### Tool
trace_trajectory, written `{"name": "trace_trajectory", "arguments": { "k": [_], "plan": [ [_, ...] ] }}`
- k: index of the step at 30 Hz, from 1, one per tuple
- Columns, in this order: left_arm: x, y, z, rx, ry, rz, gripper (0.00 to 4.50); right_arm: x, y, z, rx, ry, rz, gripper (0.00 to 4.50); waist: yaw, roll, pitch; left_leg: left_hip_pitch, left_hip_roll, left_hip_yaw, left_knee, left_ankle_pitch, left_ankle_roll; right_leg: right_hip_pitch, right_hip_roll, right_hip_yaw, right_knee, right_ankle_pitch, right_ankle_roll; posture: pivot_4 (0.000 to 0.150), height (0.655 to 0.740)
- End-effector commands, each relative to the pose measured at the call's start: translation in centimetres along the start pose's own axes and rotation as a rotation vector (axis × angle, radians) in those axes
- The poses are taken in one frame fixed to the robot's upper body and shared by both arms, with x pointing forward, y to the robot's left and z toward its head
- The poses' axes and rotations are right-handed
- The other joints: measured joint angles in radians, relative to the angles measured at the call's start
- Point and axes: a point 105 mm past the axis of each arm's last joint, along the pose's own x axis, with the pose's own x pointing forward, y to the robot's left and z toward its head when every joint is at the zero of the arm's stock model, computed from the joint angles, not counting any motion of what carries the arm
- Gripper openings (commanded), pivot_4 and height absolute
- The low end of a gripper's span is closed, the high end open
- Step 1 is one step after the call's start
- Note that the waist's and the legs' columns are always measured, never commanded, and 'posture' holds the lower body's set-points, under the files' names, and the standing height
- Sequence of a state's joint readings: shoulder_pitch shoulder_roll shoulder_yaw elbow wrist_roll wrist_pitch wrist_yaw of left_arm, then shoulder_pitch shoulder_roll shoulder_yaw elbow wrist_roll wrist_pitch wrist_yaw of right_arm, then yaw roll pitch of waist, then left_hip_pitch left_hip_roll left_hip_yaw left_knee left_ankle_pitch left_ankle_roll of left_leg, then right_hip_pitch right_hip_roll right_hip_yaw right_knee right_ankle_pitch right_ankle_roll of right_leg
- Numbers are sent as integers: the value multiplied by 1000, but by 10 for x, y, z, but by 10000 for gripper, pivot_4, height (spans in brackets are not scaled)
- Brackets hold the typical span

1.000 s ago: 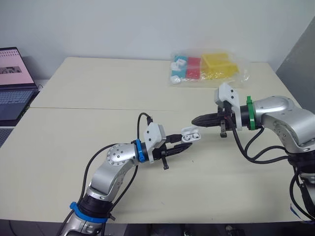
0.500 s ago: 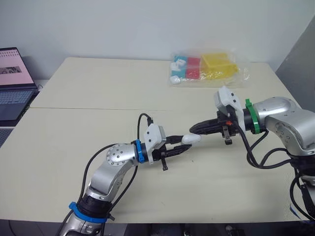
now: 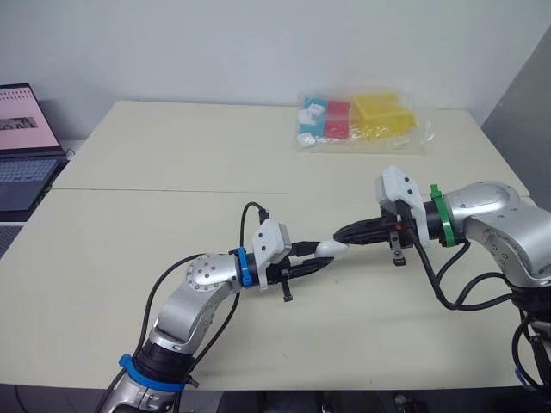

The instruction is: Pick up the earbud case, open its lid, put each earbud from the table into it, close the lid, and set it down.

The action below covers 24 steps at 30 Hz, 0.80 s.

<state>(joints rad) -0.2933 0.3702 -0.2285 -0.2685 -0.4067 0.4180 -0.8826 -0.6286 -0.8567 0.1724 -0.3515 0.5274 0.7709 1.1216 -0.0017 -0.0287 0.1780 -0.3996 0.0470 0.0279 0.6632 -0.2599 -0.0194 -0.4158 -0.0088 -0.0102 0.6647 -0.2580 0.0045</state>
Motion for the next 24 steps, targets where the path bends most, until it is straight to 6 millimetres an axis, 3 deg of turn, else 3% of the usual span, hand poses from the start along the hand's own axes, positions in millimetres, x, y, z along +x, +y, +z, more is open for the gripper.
{"name": "trace_trajectory", "arguments": {
  "k": [1, 3, 6, 12, 18, 24],
  "plan": [
    [-1, 4, 0, -157, 48, 3, 7922, -16, -1, 8, -125, -15, -106, 0, 0, 0, 0, 0, 0, 0, 0, 0, 0, 0, 0, 0, 0, 0, 0, 1500, 7378],
    [2, 11, -7, -324, 92, 32, 7922, -20, 2, 1, -193, -5, -169, 0, 7, 0, 0, 0, 0, -1, 0, 0, 0, 0, 0, -1, 0, -1, 2, 1500, 7378],
    [4, 16, -20, -500, 196, 30, 7922, -17, 25, -9, -245, -9, -143, 0, 5, 0, 0, 0, -1, -1, 1, 0, 0, 1, 0, -1, 0, -3, 6, 1500, 7378],
    [7, 26, -34, -636, 266, 57, 7922, -10, 38, -24, -270, 17, -184, 0, -5, 0, 0, 2, -1, 0, 1, 0, 0, 1, 0, 0, 2, -3, 6, 1500, 7378],
    [-10, 37, -44, -599, 338, 94, 26568, -11, 42, -37, -239, 47, -218, 0, -3, 0, 0, 5, -1, 0, 1, 1, -1, 2, 1, 1, 7, -4, 4, 1500, 7378],
    [-48, 40, -48, -359, 416, 108, 44904, -15, 43, -39, -158, 67, -219, 0, -4, 0, 0, 10, 0, 1, 1, 1, -1, 2, 1, 2, 11, -5, 2, 1500, 7378]
  ]
}}
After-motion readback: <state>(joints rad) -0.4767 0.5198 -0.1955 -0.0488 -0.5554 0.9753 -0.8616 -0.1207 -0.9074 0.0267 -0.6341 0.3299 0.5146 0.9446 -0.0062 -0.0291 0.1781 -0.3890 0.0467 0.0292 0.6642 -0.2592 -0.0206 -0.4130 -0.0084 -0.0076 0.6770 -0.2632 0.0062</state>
